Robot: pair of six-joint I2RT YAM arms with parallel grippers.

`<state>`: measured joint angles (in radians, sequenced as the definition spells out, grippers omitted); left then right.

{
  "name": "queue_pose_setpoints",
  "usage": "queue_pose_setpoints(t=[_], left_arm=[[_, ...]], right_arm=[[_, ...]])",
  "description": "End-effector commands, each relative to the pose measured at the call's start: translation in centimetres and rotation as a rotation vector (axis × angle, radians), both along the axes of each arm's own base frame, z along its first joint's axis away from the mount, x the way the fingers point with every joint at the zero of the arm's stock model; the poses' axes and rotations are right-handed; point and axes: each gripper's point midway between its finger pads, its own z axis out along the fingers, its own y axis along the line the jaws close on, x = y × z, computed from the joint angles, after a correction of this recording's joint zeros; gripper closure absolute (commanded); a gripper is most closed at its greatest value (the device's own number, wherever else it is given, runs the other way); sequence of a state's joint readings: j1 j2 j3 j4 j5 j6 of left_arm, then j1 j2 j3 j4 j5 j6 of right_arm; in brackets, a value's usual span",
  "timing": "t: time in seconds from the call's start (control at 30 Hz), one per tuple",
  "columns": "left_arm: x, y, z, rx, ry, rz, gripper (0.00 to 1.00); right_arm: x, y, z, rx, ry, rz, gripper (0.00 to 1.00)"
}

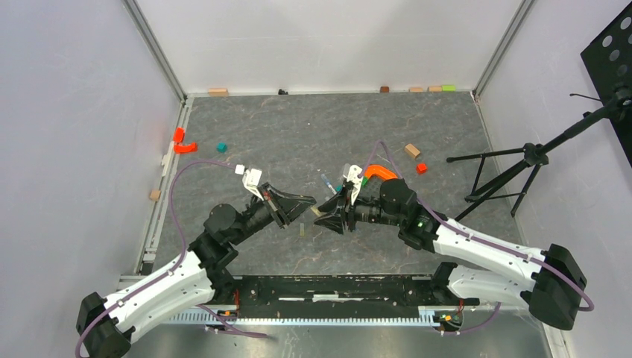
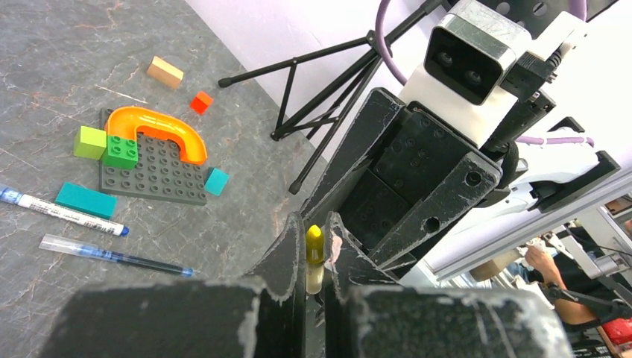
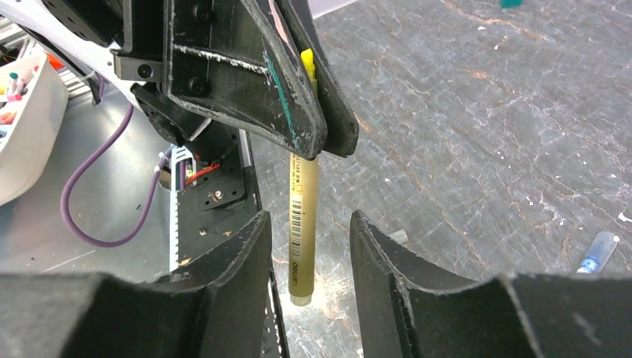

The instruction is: Insert the pens into the pen caps

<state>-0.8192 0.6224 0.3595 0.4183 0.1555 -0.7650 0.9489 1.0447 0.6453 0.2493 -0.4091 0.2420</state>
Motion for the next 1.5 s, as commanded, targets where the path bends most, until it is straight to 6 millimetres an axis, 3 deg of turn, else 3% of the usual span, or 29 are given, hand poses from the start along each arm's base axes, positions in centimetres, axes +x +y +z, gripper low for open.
queue_pose_setpoints(t=[0.0, 0.57, 0.73, 0.93, 0.97, 1.03, 1.1, 1.13, 1.27, 1.4, 1.47], left_arm=[[0.1, 0.3, 1.8, -0.075, -0.018, 0.014, 0.98], [-0.4, 0.3, 2.1, -0.094, -0.033, -0.009, 0.98], [-0.4, 0.3, 2.0, -0.093, -0.035, -0.010, 0.98], [-0.4, 0.4, 1.6, -0.084, -0.037, -0.005, 0.97], [-0.4, 0.4, 1.6, -0.081, -0.040, -0.002, 0.86], [-0.2, 0.7, 1.1, -0.050, -0.031, 0.017, 0.35], [0.3, 1.3, 0.2, 0.004, -0.010, 0.060, 0.06], [0.6, 1.7, -0.1, 0.029, 0.002, 0.091, 0.01], [1.8, 4.1, -2.4, 0.169, 0.058, 0.225, 0.00], [2.8, 6.9, -6.5, 0.377, 0.188, 0.360, 0.01], [2.9, 7.5, -8.2, 0.455, 0.242, 0.386, 0.06]], right_arm=[[0.1, 0.3, 2.6, 0.096, -0.051, -0.001, 0.54], [-0.1, 1.0, 2.8, 0.118, -0.040, 0.030, 0.62], [-0.1, 1.3, 2.7, 0.120, -0.035, 0.036, 0.75], [0.1, 1.3, 2.5, 0.115, -0.029, 0.024, 1.00], [0.1, 1.2, 2.6, 0.115, -0.029, 0.020, 1.00], [0.3, 1.1, 2.4, 0.108, -0.025, 0.003, 1.00], [1.0, 0.6, 1.9, 0.079, -0.021, -0.045, 1.00], [1.6, 0.3, 1.6, 0.059, -0.022, -0.083, 1.00], [4.6, -2.4, -1.2, -0.077, 0.005, -0.313, 1.00], [6.5, -5.7, -4.1, -0.205, 0.037, -0.515, 1.00], [7.0, -7.3, -5.0, -0.252, 0.047, -0.590, 1.00]])
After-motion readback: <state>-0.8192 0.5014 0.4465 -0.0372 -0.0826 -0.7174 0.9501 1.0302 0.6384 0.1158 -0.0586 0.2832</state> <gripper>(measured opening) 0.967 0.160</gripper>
